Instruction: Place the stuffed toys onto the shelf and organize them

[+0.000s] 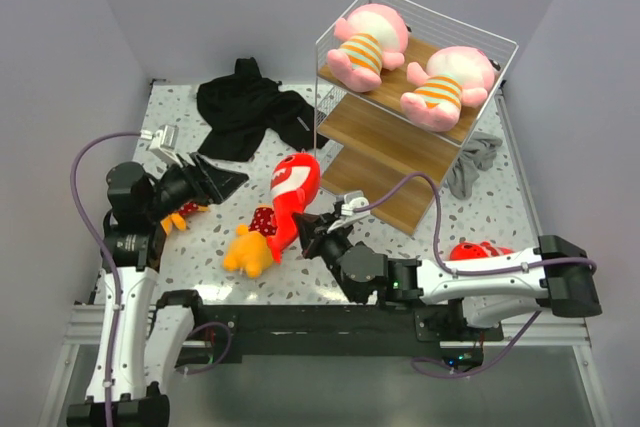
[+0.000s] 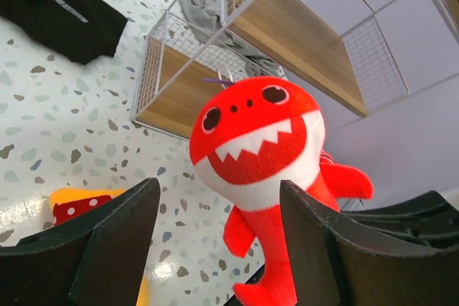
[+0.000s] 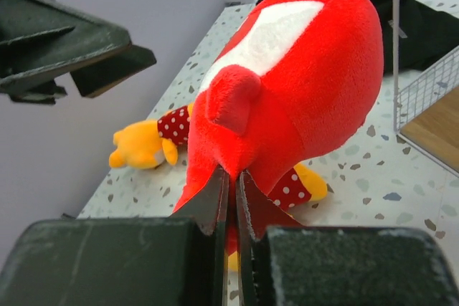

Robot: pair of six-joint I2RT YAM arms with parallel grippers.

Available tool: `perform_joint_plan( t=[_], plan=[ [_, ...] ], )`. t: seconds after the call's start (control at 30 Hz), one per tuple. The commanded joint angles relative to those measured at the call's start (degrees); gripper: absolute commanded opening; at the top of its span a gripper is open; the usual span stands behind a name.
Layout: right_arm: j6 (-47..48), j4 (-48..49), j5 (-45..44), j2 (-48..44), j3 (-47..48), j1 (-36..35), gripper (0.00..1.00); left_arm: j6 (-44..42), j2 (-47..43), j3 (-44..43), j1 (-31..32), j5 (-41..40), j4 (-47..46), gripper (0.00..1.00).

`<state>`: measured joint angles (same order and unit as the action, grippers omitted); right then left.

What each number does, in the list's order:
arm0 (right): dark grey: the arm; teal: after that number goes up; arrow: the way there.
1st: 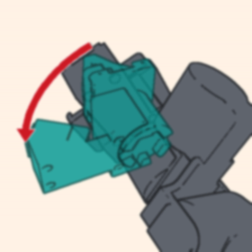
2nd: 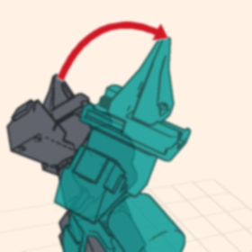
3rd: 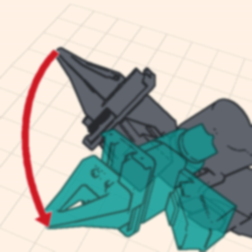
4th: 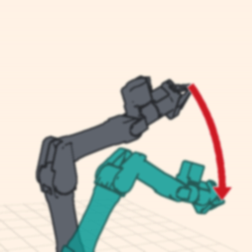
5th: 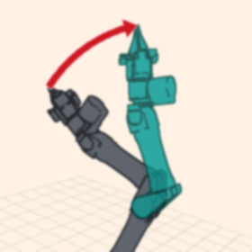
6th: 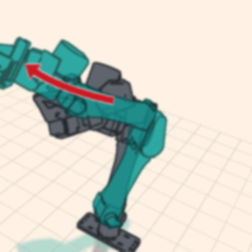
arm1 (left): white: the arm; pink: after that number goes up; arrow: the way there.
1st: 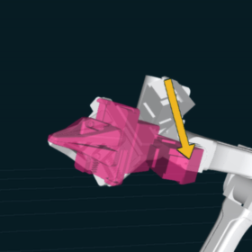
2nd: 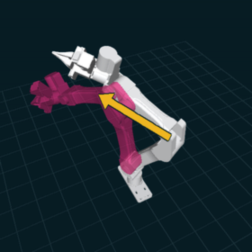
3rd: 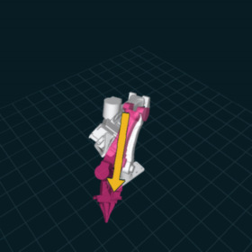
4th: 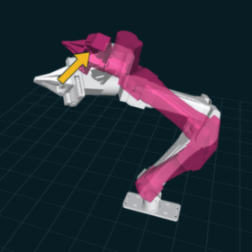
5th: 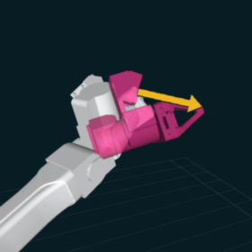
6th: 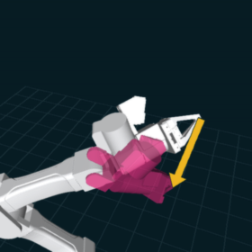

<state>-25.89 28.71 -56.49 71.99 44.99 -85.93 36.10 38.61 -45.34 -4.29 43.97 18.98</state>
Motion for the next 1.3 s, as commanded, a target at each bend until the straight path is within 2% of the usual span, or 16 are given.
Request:
perform_joint_plan(
  t=[0.0,0.17,0.43,0.57,0.93,1.17,1.27],
  plan=[
    [-0.7,8.2,-8.2,1.6,2.2,-0.4,0.0,-2.3,-1.7,-1.1,2.0,2.6,-0.1,0.72],
    [1.6,11.0,-7.8,4.1,3.8,-0.3,0.0,0.6,-3.5,2.8,3.5,6.9,-5.5,0.71],
    [3.5,14.6,-6.4,4.7,4.8,-0.4,0.0,-3.3,-2.3,1.0,6.1,4.6,-1.2,0.71],
    [4.4,15.0,-5.9,5.3,5.2,-0.3,0.0,-1.7,-1.9,1.9,6.8,6.3,-3.2,0.7],
    [3.8,15.7,-5.2,5.9,5.0,-0.4,0.0,1.6,-2.0,2.4,10.3,4.5,-5.6,0.67],
    [3.9,16.2,-5.2,6.4,4.8,-0.3,0.0,3.5,1.2,3.9,18.3,-0.1,-9.7,0.65],
    [3.7,16.0,-4.6,7.0,5.1,-0.3,0.0,3.1,2.5,3.4,22.4,-3.4,-10.1,0.53]
  ],
)
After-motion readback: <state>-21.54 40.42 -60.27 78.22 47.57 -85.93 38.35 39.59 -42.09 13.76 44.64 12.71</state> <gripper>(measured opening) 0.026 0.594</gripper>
